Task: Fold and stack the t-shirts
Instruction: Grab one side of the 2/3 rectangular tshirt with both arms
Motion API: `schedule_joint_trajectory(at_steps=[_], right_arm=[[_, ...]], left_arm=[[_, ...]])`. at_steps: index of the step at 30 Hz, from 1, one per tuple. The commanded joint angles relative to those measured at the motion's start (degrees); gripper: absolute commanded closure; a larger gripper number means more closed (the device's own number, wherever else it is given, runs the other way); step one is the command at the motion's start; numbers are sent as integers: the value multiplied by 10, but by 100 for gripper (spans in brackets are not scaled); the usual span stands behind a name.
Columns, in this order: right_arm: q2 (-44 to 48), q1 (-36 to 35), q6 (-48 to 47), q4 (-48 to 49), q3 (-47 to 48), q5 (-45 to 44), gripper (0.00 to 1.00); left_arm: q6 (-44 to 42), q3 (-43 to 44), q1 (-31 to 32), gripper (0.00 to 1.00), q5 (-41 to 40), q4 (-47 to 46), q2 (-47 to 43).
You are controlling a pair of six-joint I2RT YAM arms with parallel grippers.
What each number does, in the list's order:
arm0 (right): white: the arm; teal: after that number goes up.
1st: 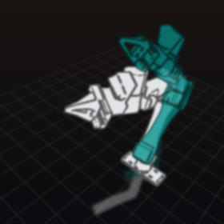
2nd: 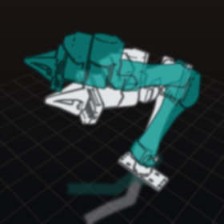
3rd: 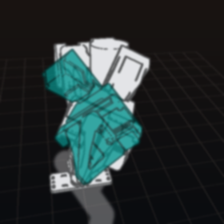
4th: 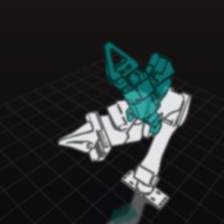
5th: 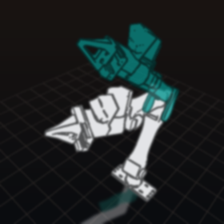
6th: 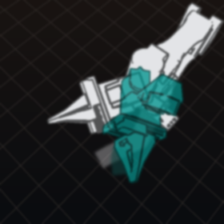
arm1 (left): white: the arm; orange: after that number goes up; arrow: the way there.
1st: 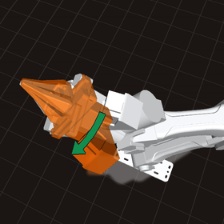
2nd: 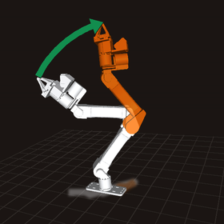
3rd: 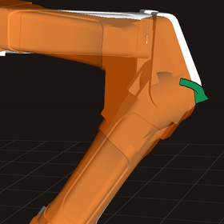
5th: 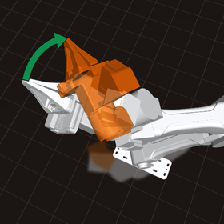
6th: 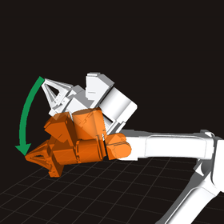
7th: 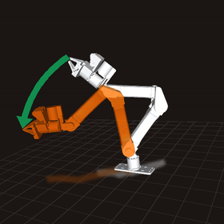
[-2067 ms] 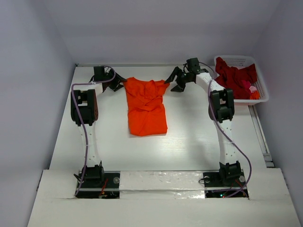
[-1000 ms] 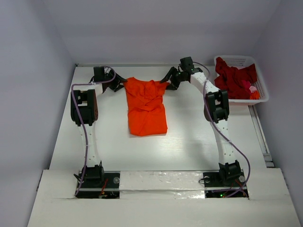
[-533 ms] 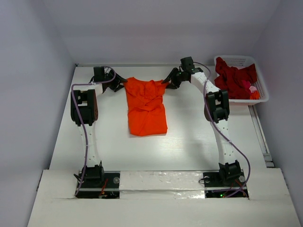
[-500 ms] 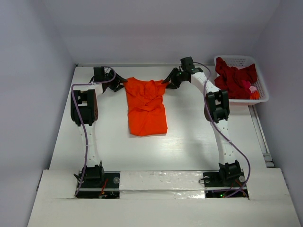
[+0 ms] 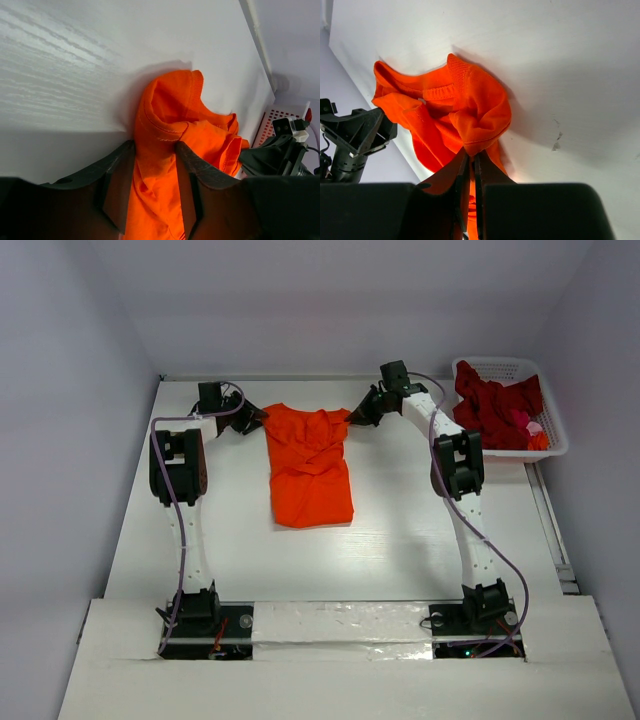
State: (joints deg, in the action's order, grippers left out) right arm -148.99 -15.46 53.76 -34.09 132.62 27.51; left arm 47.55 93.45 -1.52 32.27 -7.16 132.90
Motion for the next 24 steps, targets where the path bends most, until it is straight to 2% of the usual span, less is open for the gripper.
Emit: schedule_joint_trajectory(at_steps=[1, 13, 19, 24], right_arm=[[11, -5, 0, 3, 21, -6, 92], [10, -5, -1, 3, 22, -6, 93], [12, -5, -3, 7, 17, -5, 94], [12, -5, -7, 9, 18, -3, 95]], left_arm=[[-4, 2, -2, 67, 2, 12, -24], [-3, 15, -2, 79, -2, 15, -13], [-3, 24, -2, 100, -1, 20, -1], [-4, 24, -2, 100, 1, 26, -2]])
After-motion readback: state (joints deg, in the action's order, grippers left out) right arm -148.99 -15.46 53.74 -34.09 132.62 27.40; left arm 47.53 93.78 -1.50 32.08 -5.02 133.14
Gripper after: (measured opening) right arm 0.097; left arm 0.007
